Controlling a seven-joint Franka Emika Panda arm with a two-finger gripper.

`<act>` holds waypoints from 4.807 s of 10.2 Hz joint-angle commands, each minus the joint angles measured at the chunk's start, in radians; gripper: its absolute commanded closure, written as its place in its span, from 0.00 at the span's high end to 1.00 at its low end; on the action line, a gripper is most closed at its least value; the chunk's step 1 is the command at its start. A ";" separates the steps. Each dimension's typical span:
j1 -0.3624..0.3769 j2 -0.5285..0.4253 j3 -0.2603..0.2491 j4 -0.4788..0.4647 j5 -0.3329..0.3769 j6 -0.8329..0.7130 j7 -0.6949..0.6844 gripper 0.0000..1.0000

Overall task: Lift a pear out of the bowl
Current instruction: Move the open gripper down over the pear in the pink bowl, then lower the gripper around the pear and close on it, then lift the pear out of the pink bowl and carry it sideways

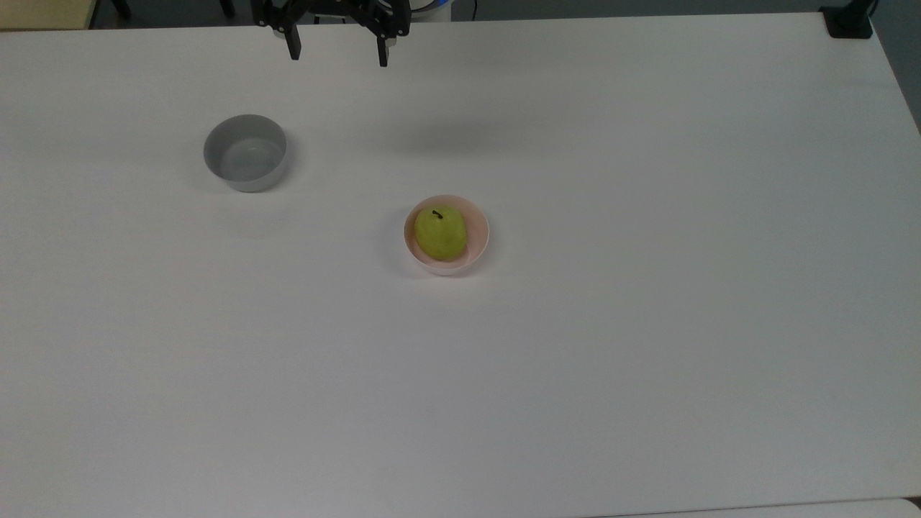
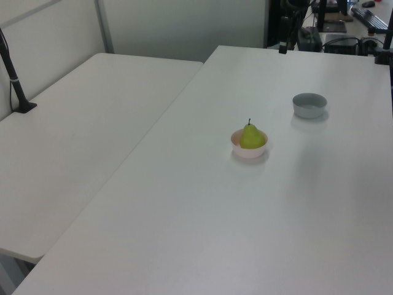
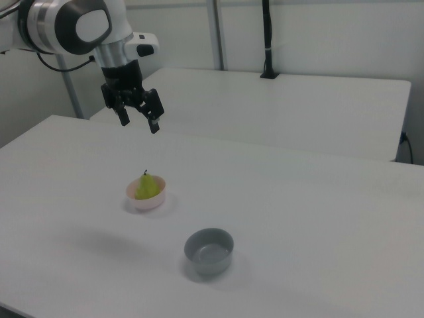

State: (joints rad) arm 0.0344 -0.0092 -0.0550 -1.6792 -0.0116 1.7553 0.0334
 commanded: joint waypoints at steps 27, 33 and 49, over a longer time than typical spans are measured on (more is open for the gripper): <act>0.142 0.370 0.058 -0.073 -0.142 0.372 0.106 0.86; 0.134 0.359 0.058 -0.090 -0.137 0.368 0.088 0.00; -0.266 0.426 0.043 0.062 -0.062 0.500 -0.225 0.00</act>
State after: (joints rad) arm -0.1980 0.3449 -0.0068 -1.6467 -0.0878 2.1476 -0.1509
